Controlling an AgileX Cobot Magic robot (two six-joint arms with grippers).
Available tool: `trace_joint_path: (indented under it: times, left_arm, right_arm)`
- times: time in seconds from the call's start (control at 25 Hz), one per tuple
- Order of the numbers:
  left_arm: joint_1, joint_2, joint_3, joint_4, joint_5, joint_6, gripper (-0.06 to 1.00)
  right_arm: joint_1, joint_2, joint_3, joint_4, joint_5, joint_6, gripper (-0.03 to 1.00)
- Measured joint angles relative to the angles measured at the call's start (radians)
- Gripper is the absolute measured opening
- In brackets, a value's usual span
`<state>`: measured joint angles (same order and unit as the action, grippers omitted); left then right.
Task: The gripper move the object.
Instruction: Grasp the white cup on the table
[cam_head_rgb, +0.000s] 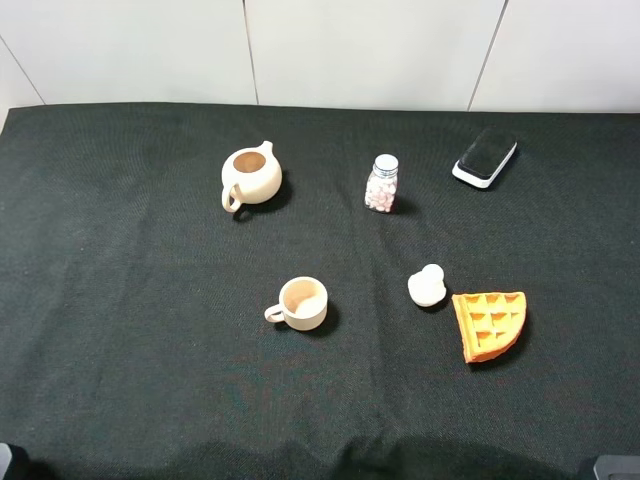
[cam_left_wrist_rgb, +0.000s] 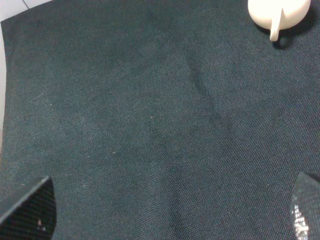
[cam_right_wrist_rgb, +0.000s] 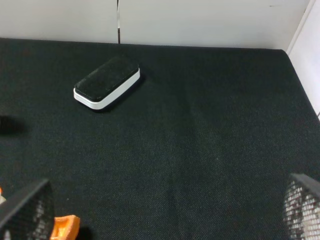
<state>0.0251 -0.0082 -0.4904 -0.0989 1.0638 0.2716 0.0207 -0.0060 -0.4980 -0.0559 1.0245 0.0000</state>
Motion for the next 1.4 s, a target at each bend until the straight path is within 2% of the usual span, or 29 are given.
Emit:
trace_joint_path:
  times: [0.6, 1.0, 1.2, 1.4]
  left_arm:
    - [0.0, 0.0, 0.0, 0.0, 0.0, 0.0, 0.99]
    - [0.0, 0.0, 0.0, 0.0, 0.0, 0.0, 0.99]
    - [0.0, 0.0, 0.0, 0.0, 0.0, 0.0, 0.99]
    - [0.0, 0.0, 0.0, 0.0, 0.0, 0.0, 0.99]
  right_arm:
    - [0.0, 0.0, 0.0, 0.004, 0.0, 0.0, 0.69]
    - [0.0, 0.07, -0.012, 0.113, 0.0, -0.027, 0.69]
    - [0.0, 0.232, -0.08, 0.166, -0.001, -0.119, 0.69]
    - [0.0, 0.391, -0.143, 0.248, -0.001, -0.266, 0.69]
